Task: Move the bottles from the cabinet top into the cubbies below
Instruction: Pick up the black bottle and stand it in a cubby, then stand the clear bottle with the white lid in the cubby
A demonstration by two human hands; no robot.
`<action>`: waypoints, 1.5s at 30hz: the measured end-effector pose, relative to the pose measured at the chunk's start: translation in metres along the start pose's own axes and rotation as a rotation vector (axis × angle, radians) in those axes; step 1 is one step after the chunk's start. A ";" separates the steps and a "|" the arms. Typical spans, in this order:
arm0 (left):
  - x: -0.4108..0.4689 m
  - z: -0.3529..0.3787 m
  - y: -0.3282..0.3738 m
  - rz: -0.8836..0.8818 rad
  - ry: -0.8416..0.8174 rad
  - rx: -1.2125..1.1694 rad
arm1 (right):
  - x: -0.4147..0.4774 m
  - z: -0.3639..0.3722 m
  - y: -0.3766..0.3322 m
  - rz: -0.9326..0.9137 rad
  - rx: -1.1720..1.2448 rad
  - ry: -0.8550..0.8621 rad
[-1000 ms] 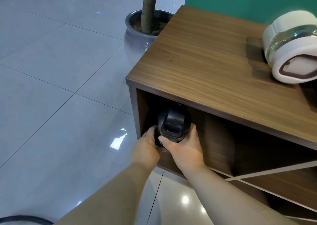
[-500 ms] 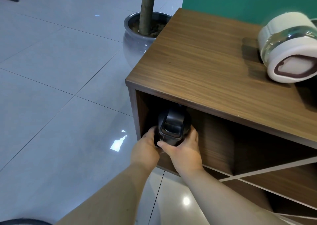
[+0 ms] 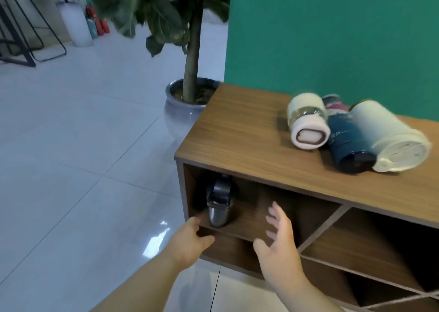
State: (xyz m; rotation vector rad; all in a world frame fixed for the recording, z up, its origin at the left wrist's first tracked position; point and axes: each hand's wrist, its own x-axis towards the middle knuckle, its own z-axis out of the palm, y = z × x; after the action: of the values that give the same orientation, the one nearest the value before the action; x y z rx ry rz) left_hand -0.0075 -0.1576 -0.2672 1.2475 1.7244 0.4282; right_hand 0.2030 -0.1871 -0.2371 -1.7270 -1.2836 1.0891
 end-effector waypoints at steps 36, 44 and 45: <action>-0.084 -0.001 0.068 0.307 -0.006 -0.211 | 0.047 -0.075 -0.212 -0.217 -0.821 0.449; -0.094 -0.001 0.062 0.342 -0.077 -0.339 | -0.062 -0.096 -0.189 -0.292 -0.250 0.308; -0.094 -0.001 0.061 0.357 -0.099 -0.385 | -0.071 -0.101 -0.184 -0.285 -0.237 0.288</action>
State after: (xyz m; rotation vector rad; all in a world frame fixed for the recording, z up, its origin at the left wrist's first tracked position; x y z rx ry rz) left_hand 0.0294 -0.2137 -0.1779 1.2637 1.2599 0.8504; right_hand 0.2182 -0.2154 -0.0182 -1.7276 -1.4589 0.5213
